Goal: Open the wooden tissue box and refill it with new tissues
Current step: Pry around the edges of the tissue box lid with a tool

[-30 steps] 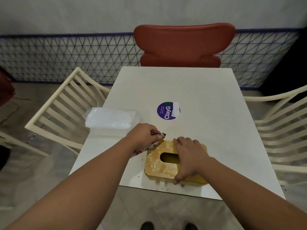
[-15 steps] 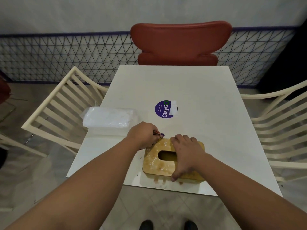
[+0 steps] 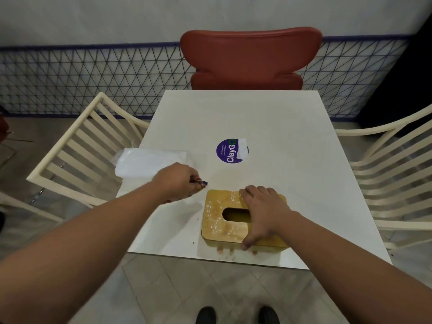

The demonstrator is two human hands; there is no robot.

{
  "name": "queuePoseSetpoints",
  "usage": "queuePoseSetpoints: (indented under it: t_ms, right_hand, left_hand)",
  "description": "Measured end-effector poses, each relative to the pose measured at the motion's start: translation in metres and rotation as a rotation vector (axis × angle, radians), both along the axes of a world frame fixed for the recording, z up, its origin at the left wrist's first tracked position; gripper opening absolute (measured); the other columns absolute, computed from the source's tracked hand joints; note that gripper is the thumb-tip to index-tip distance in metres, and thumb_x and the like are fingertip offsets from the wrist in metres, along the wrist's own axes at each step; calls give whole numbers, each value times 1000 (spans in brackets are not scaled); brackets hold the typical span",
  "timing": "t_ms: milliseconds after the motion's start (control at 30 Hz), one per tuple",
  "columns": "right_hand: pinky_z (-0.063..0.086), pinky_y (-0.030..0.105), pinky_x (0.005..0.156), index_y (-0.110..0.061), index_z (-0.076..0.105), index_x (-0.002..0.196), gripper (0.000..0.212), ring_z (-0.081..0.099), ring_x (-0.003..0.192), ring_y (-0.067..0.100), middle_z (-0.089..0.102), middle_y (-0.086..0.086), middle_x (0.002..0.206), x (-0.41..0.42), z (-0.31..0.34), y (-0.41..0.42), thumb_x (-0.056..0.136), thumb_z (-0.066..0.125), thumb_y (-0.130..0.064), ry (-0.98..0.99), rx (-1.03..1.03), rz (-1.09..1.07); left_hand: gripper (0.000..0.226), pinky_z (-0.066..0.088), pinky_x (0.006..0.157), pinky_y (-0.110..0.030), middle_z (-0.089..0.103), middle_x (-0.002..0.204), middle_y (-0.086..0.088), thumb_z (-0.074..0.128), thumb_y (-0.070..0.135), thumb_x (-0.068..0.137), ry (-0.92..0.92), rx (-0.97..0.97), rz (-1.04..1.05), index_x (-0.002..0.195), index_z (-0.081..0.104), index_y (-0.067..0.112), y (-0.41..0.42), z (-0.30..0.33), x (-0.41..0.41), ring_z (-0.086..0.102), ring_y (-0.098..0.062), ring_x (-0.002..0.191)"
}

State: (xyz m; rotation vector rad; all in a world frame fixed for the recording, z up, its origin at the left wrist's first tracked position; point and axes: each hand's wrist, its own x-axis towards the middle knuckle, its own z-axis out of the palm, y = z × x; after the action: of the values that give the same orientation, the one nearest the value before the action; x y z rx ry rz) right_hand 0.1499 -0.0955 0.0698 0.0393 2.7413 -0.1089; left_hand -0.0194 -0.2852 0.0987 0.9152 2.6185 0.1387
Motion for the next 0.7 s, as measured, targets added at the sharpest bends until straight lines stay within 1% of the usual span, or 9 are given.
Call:
queuePoseSetpoints:
  t_ms: [67,133,200,300,400,467,567,633,700]
  right_hand:
    - [20,43,117,-18,10,152,140,26,137,26,22,3,153,1,0,2,43,65,-88,-6,7,21]
    - [12,44,119,-16,2,153,144,21,142,26,16,4,157,2,0,5,45,63,-89,-11,4,38]
    - [10,42,119,-16,1,154,144,19,143,26,13,4,158,4,-1,7,46,62,-90,-2,-6,37]
    - [12,40,118,-16,7,153,143,20,142,26,15,4,157,4,-3,5,45,64,-89,4,-21,14]
    - [10,41,119,-15,10,153,143,20,142,25,15,4,157,1,-3,1,44,68,-86,-5,-22,-24]
    - [8,42,120,-16,12,153,141,20,142,25,17,4,156,2,-2,0,43,69,-86,-7,-21,-44]
    - [7,46,120,-19,12,152,141,22,142,24,19,3,155,2,-2,0,42,68,-87,-17,-13,-56]
    - [10,46,120,-20,13,152,140,23,141,25,21,3,154,2,-2,0,42,68,-87,-16,-4,-56]
    - [17,45,117,-20,16,150,138,25,138,26,24,3,151,1,-2,-1,41,68,-87,-5,15,-46]
  left_hand:
    - [21,47,61,-25,65,78,11,60,46,85,-18,4,3,92,69,29,-11,3,-6,59,-10,73]
    - [23,49,64,-26,66,81,9,59,47,86,-15,29,11,95,69,28,-11,-1,-5,59,-12,76]
    - [24,51,68,-29,66,82,7,60,48,85,-31,88,36,94,68,27,-4,-8,3,59,-13,78]
    - [22,52,72,-31,67,86,7,61,46,86,-56,158,36,97,68,28,17,-19,20,60,-15,82]
    - [27,53,76,-34,67,93,5,60,47,87,-51,170,0,104,67,28,43,-27,34,59,-16,84]
    - [29,53,74,-33,67,96,4,58,48,87,-30,142,-29,107,66,28,54,-29,38,59,-16,85]
    - [28,49,67,-30,67,94,5,58,46,87,10,75,-39,107,67,29,51,-26,33,58,-16,84]
    - [26,48,66,-29,67,92,6,58,44,87,12,55,-12,105,68,29,43,-25,25,58,-16,82]
    - [26,50,67,-30,67,91,6,58,45,86,26,47,-23,105,68,29,44,-24,26,59,-16,83]
